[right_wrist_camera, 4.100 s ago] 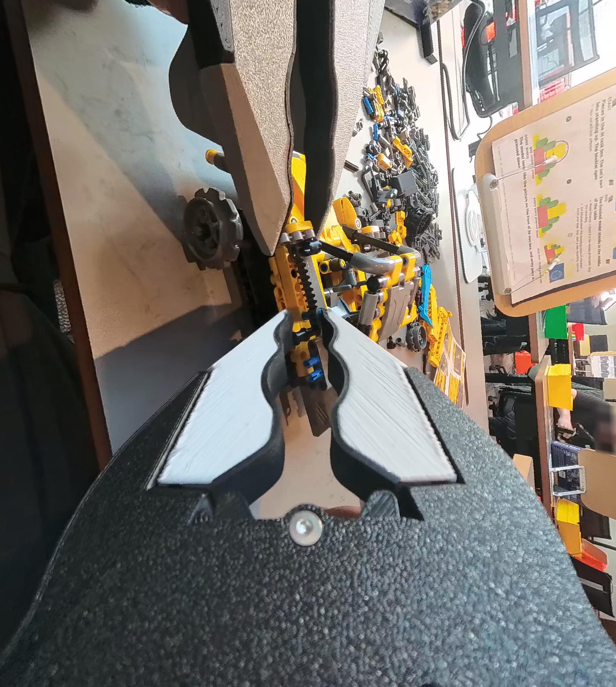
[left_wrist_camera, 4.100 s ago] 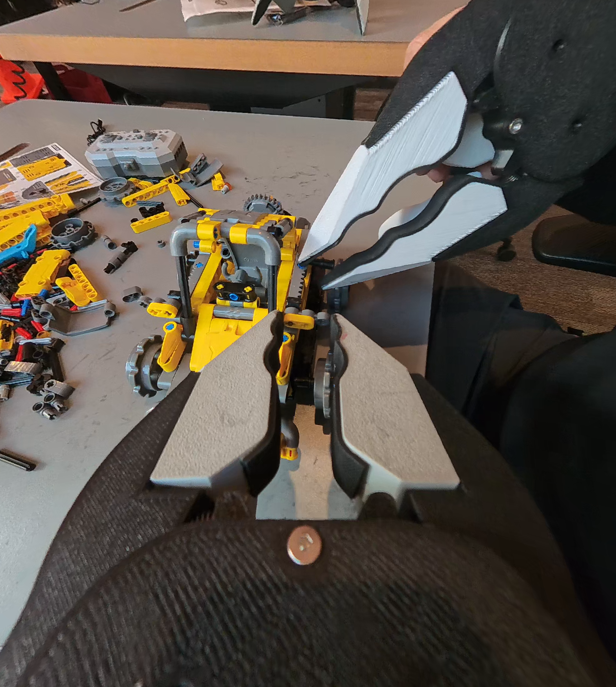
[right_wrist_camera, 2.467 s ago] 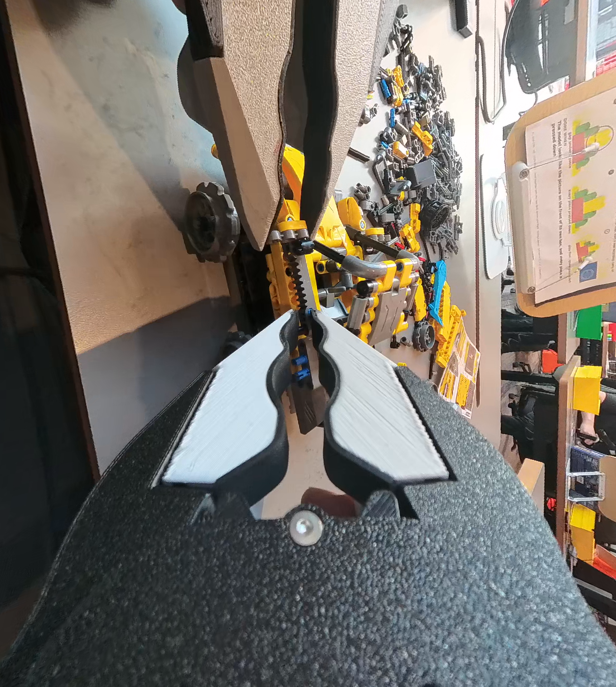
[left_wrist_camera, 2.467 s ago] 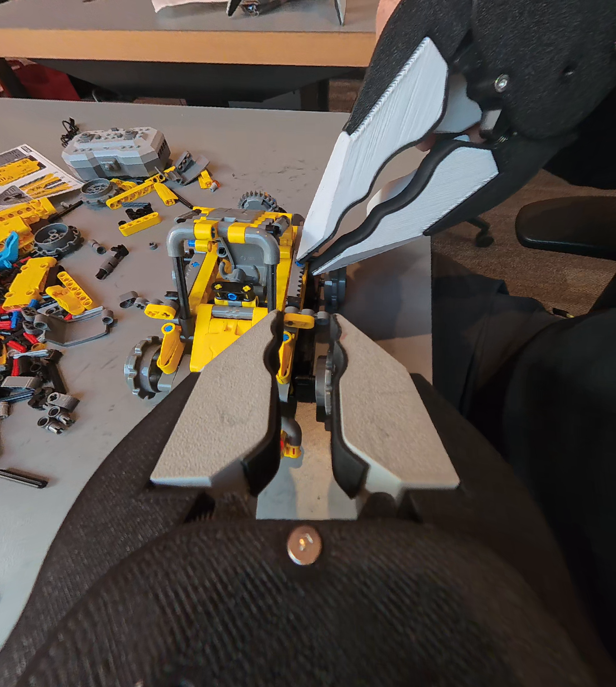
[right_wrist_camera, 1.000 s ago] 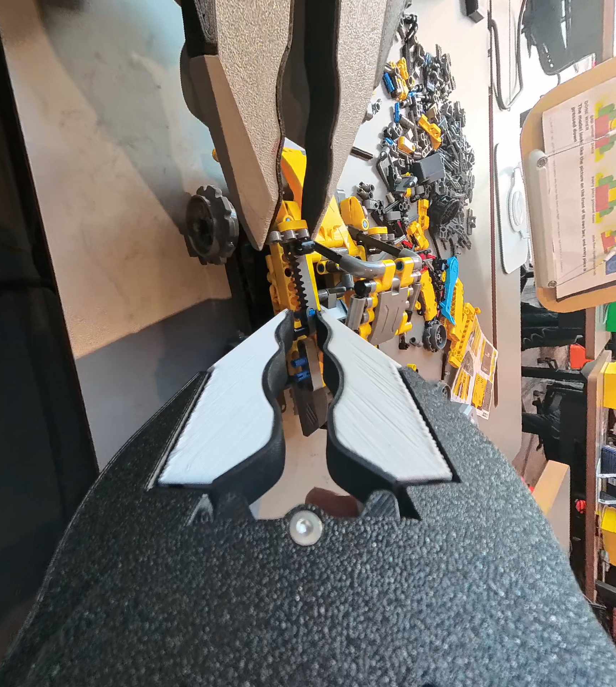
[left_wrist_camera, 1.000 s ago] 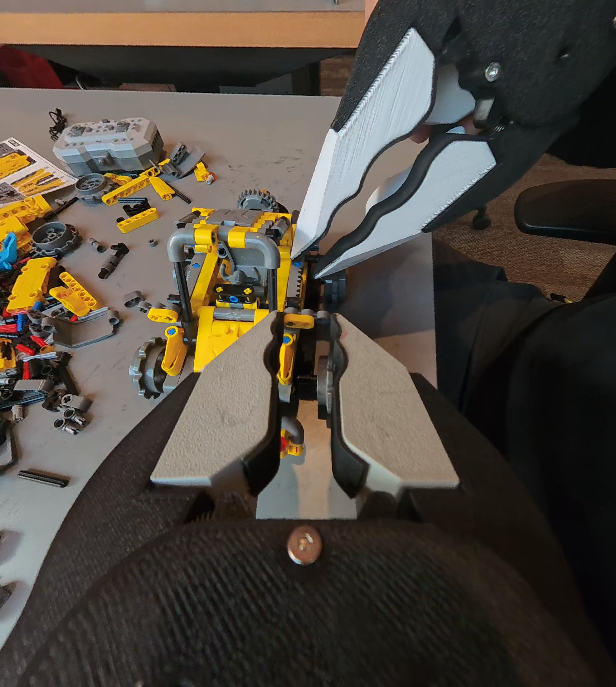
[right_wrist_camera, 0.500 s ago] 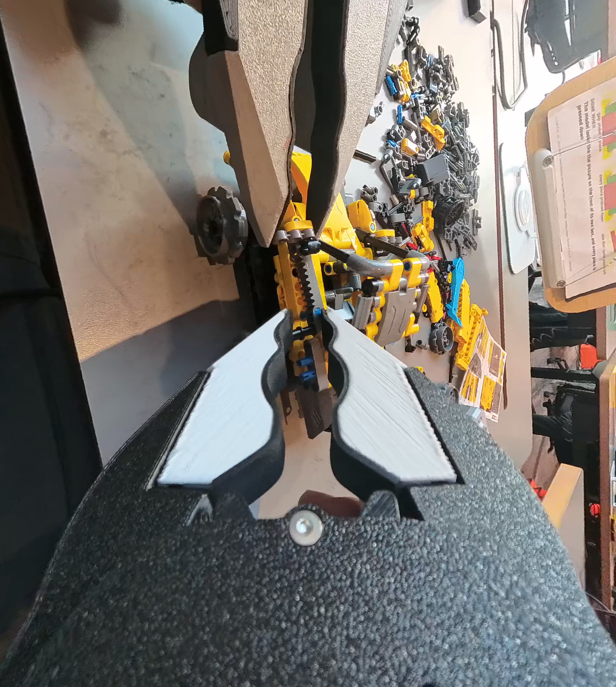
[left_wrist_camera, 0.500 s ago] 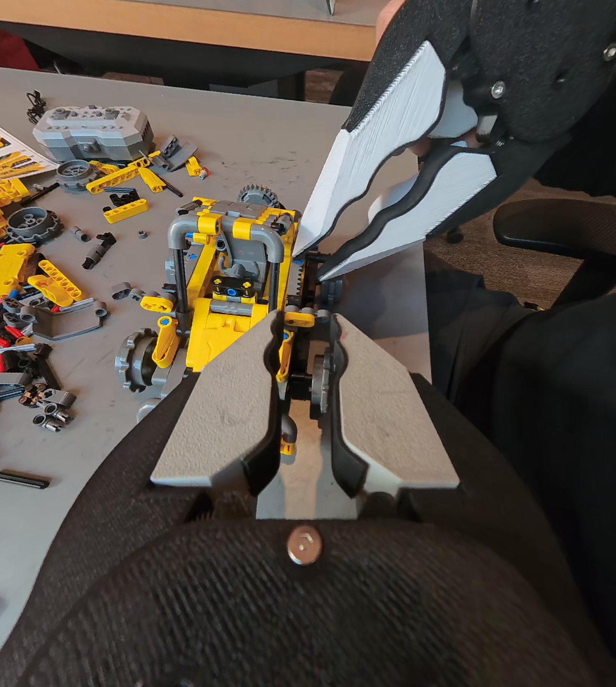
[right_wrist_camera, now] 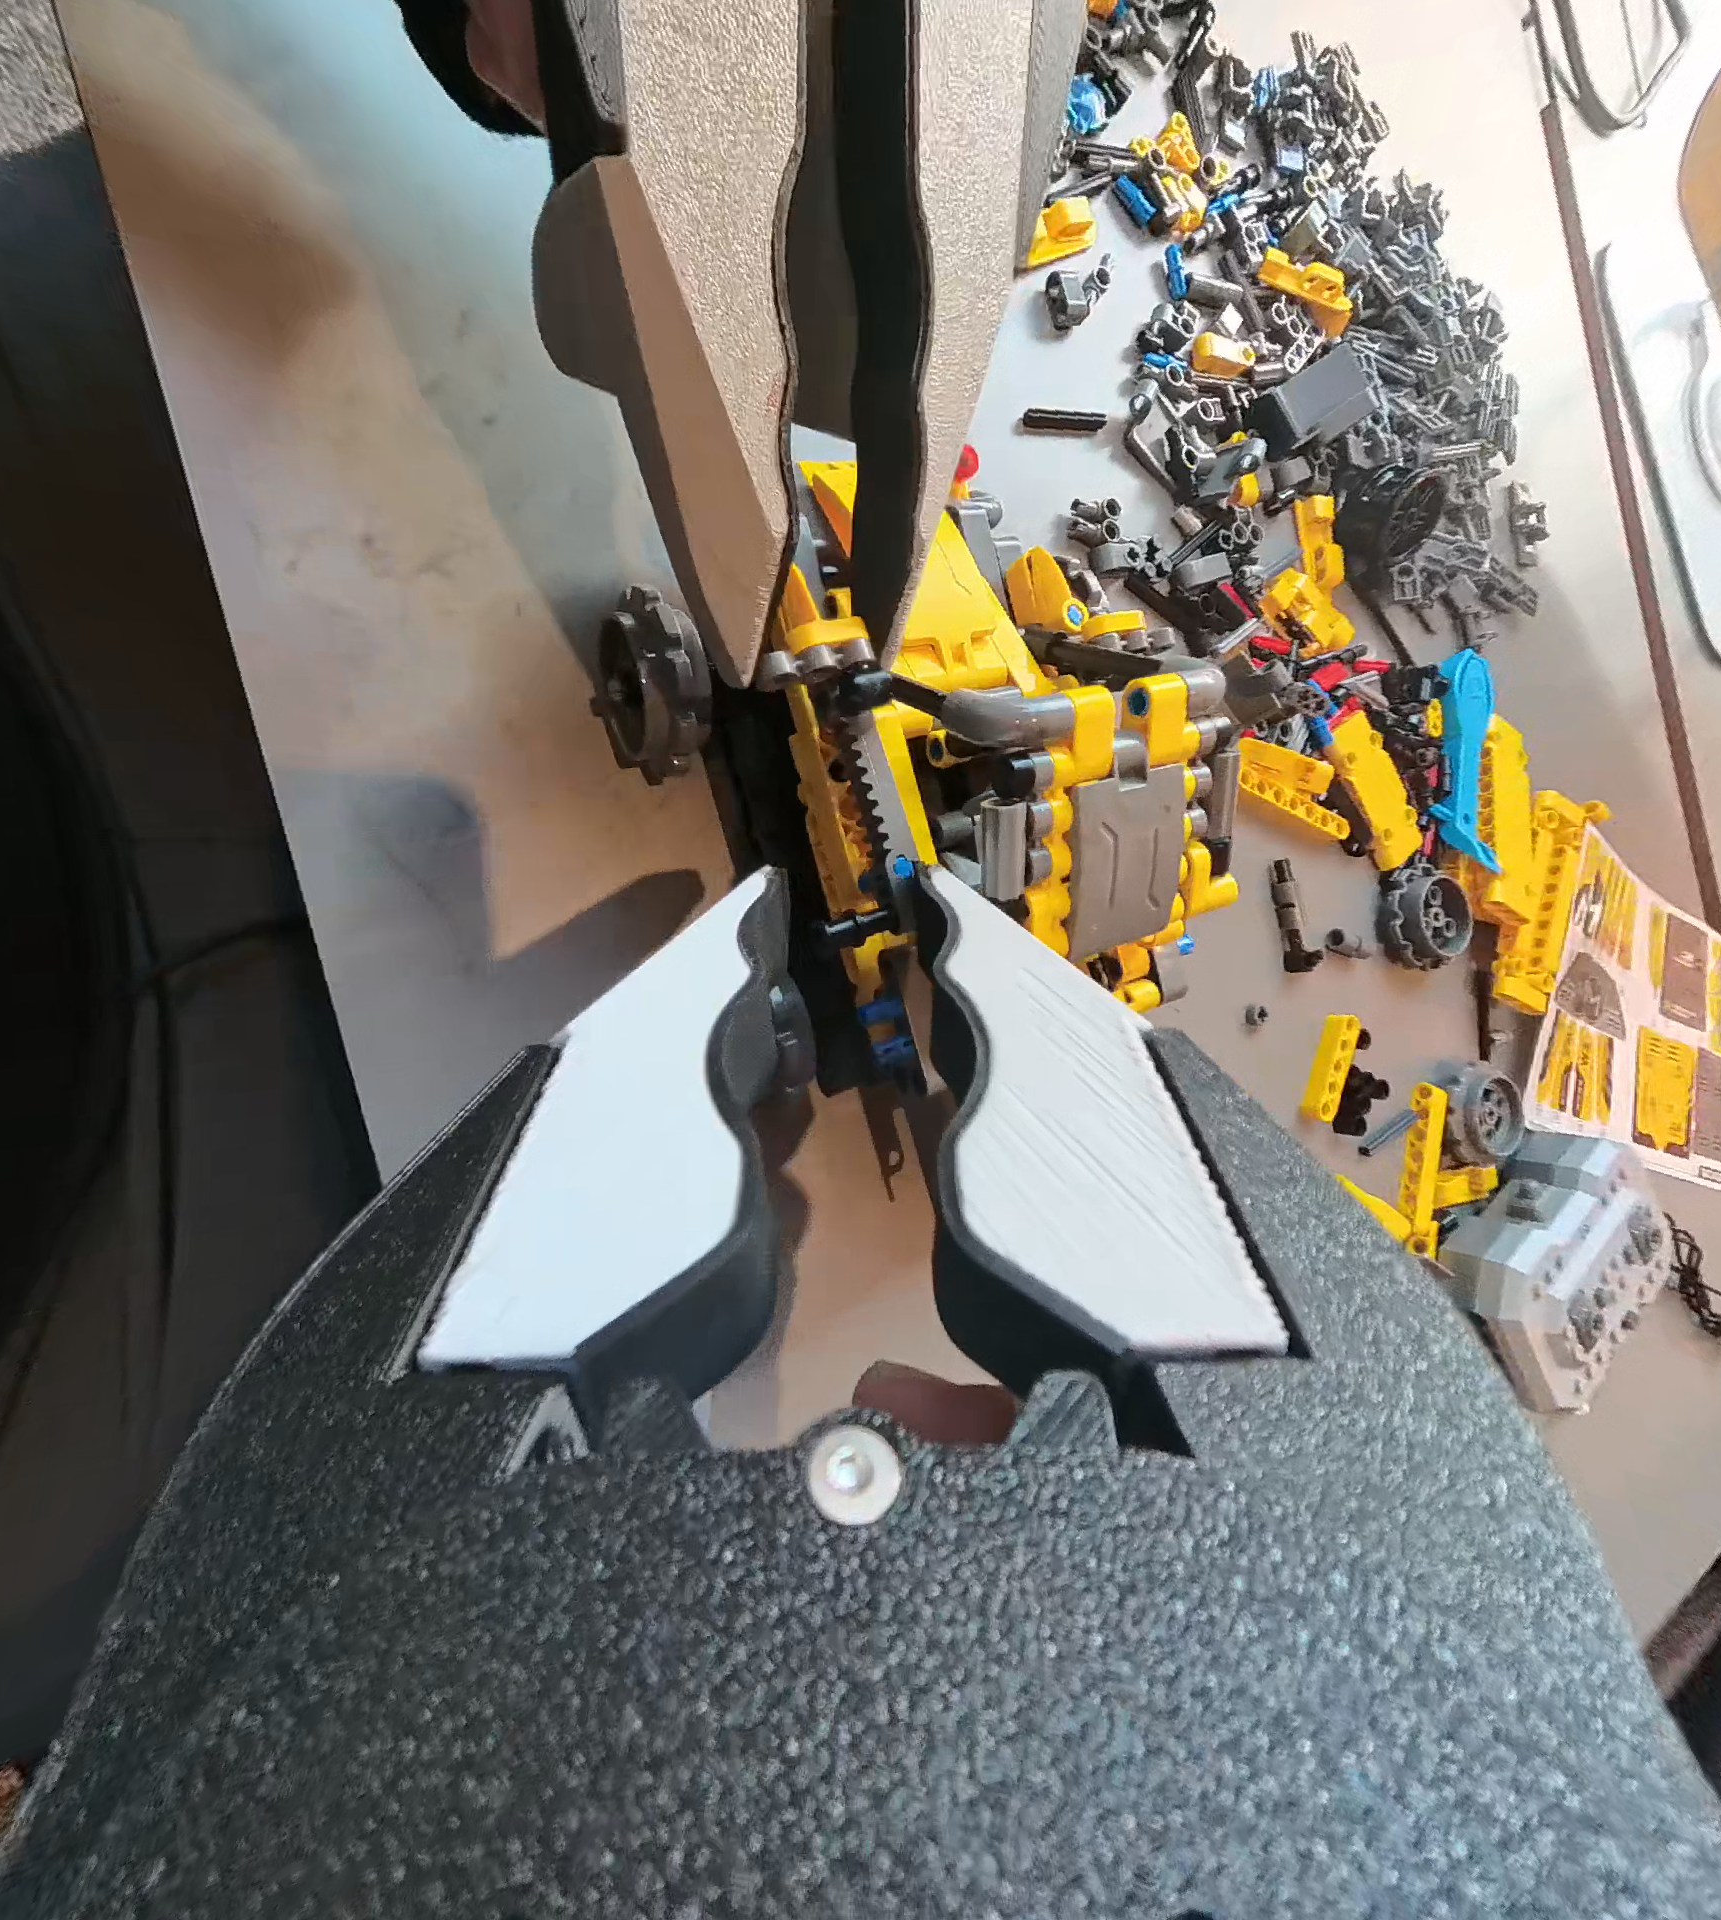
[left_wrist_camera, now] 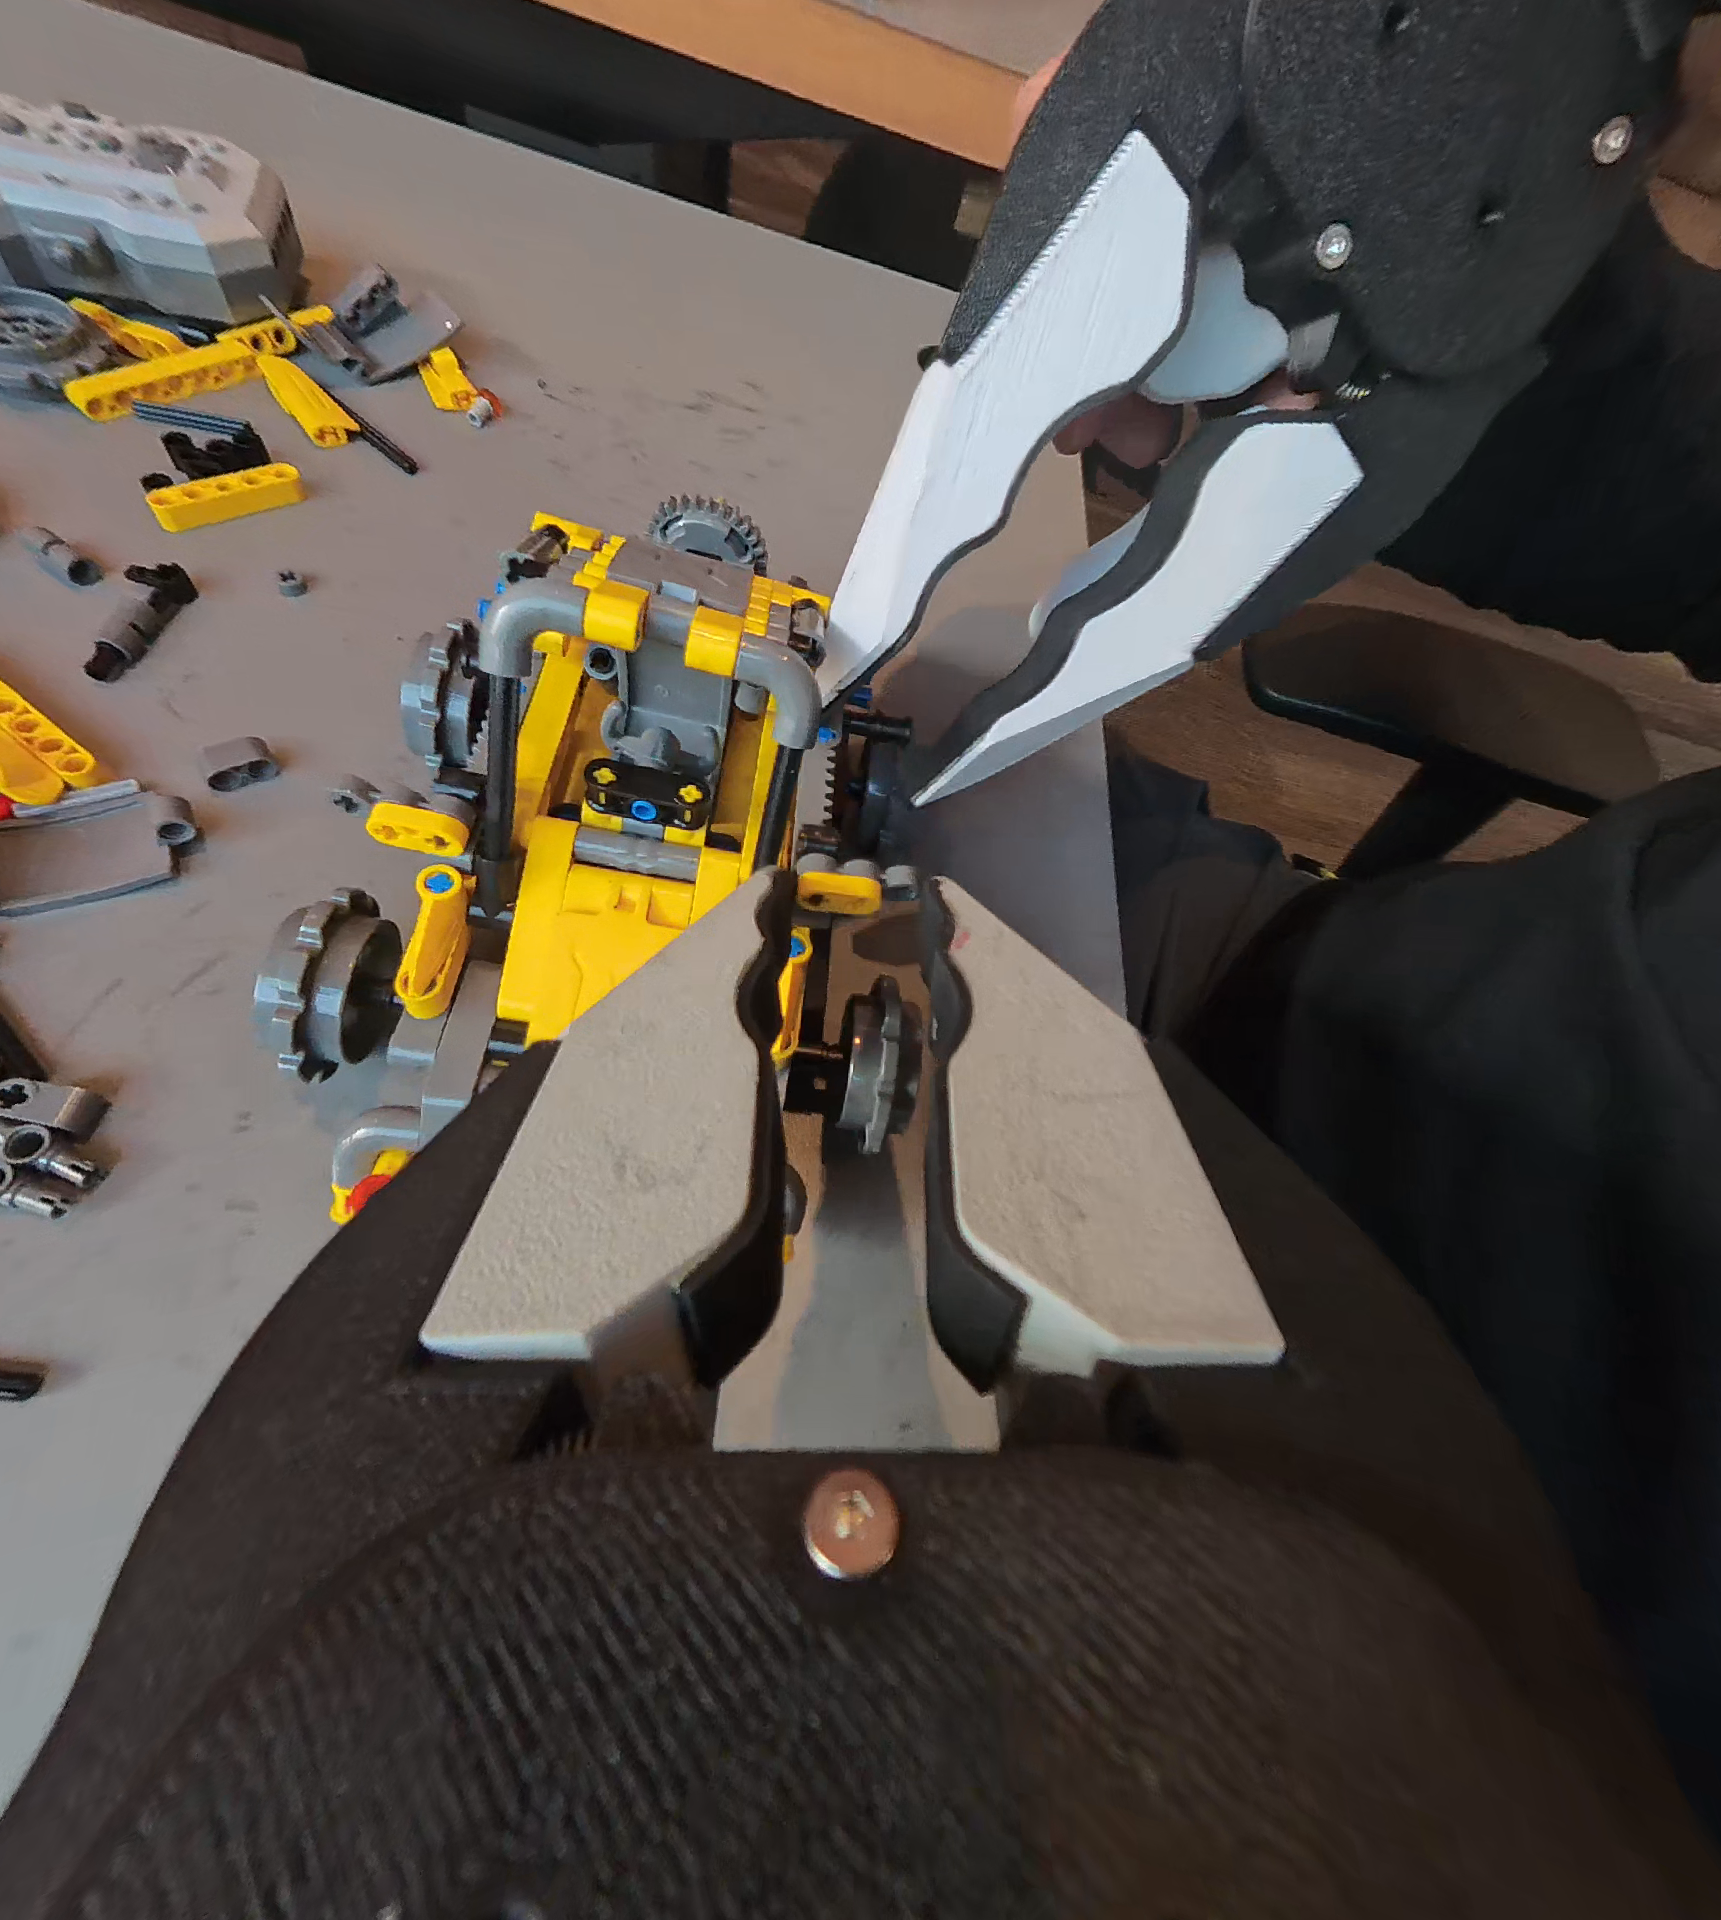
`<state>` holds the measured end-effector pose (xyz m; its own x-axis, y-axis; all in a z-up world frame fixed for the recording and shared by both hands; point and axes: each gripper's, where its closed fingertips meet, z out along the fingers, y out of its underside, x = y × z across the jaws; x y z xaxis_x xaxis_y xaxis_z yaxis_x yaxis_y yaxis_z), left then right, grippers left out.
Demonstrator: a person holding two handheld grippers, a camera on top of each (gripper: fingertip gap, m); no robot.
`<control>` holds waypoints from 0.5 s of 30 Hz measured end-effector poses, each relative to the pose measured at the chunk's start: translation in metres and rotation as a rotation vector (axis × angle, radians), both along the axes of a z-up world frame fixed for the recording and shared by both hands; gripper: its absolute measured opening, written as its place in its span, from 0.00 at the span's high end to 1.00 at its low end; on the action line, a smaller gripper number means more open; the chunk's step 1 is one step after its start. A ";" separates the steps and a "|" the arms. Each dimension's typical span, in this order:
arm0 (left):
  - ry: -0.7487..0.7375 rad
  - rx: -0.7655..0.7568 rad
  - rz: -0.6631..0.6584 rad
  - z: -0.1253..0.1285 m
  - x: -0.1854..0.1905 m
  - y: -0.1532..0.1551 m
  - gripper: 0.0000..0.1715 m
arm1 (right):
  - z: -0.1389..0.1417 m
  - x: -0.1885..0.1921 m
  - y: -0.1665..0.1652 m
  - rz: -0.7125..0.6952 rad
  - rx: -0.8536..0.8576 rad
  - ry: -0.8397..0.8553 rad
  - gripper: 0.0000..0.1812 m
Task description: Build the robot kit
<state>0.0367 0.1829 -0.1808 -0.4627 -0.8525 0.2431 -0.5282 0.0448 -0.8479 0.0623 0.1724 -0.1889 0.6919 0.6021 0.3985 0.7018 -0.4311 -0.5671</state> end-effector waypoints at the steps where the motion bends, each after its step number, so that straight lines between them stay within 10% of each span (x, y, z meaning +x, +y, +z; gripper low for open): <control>1: 0.005 -0.014 -0.006 0.000 -0.001 0.000 0.87 | 0.000 0.000 0.000 -0.004 -0.003 0.003 0.87; 15: -0.013 0.046 0.119 -0.002 -0.024 0.025 0.86 | 0.002 0.005 0.005 -0.098 0.023 -0.045 0.93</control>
